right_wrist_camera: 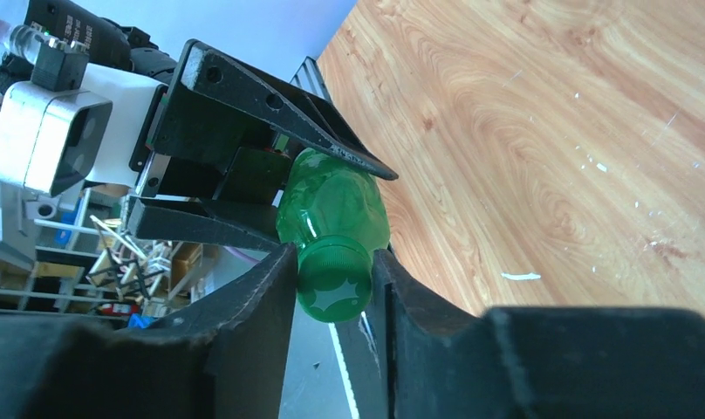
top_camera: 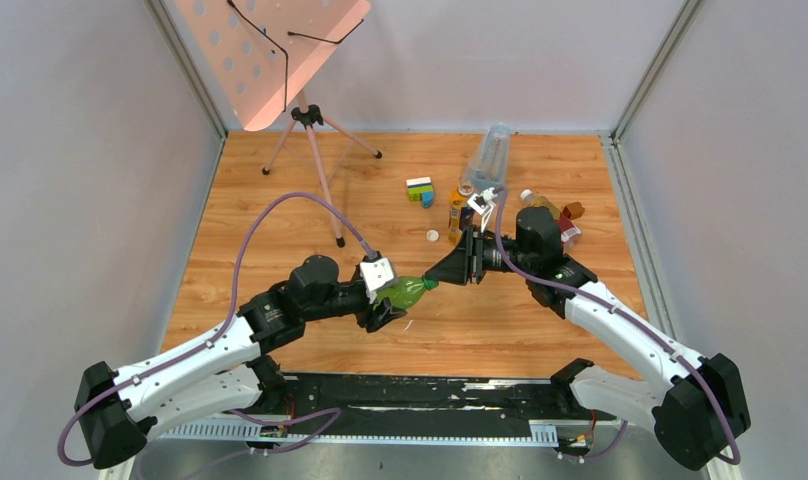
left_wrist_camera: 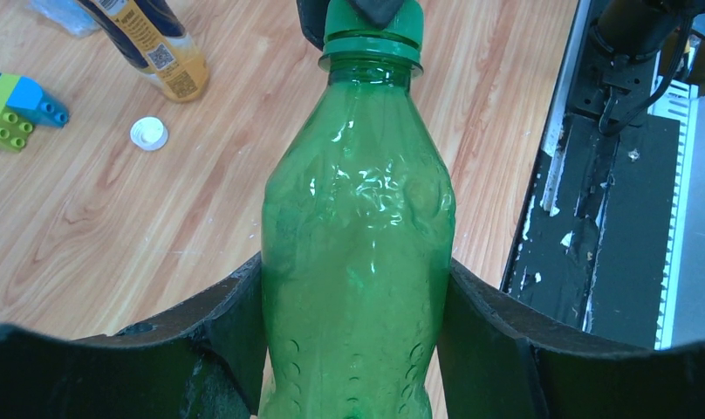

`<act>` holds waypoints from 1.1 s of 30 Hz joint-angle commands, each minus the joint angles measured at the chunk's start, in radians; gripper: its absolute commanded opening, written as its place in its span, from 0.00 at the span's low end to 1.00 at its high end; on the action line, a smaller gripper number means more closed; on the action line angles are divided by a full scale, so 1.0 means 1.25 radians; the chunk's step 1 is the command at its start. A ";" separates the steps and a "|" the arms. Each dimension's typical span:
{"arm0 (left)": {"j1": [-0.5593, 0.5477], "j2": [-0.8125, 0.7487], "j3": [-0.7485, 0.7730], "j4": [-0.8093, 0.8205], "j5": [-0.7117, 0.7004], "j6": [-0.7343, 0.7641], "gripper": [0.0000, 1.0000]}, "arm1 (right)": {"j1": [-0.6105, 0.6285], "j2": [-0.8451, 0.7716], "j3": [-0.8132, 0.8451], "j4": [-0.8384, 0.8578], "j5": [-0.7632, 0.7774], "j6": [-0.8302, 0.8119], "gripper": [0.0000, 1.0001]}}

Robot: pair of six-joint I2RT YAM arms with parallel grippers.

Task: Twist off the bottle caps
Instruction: Unscrew the bottle cap from the plastic bottle.

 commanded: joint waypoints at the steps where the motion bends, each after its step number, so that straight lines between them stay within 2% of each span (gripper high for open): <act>1: 0.007 -0.020 0.015 0.046 0.006 -0.020 0.00 | 0.001 -0.031 0.007 0.010 -0.020 -0.058 0.51; 3: 0.008 -0.022 0.016 0.043 0.007 -0.019 0.00 | 0.002 -0.031 0.011 -0.002 -0.009 -0.060 0.57; 5: 0.008 -0.025 0.014 0.041 0.007 -0.019 0.00 | 0.001 -0.029 0.011 -0.005 -0.006 -0.059 0.57; 9: 0.008 -0.033 0.013 0.040 0.011 -0.021 0.00 | 0.001 -0.024 0.013 -0.006 -0.013 -0.060 0.40; 11: 0.008 -0.033 0.009 0.048 0.014 -0.022 0.00 | 0.001 -0.017 0.017 -0.003 -0.027 -0.067 0.24; 13: 0.009 -0.030 0.008 0.062 0.021 -0.026 0.00 | 0.001 -0.015 0.021 0.000 -0.050 -0.086 0.12; 17: 0.019 -0.014 0.011 0.091 0.076 -0.044 0.00 | 0.003 -0.038 0.013 0.017 -0.065 -0.167 0.00; 20: 0.047 -0.012 0.001 0.123 0.146 -0.077 0.00 | 0.003 -0.066 -0.002 0.041 -0.073 -0.258 0.00; 26: 0.152 -0.007 -0.028 0.221 0.374 -0.173 0.00 | 0.003 -0.116 -0.034 0.038 -0.093 -0.433 0.00; 31: 0.175 -0.008 -0.043 0.276 0.454 -0.213 0.00 | 0.003 -0.144 -0.041 0.038 -0.073 -0.450 0.00; 32: 0.176 -0.007 -0.042 0.272 0.454 -0.213 0.00 | 0.003 -0.147 -0.041 0.038 -0.059 -0.440 0.01; 33: 0.177 -0.006 -0.041 0.268 0.443 -0.213 0.00 | 0.003 -0.151 -0.040 0.038 -0.041 -0.427 0.07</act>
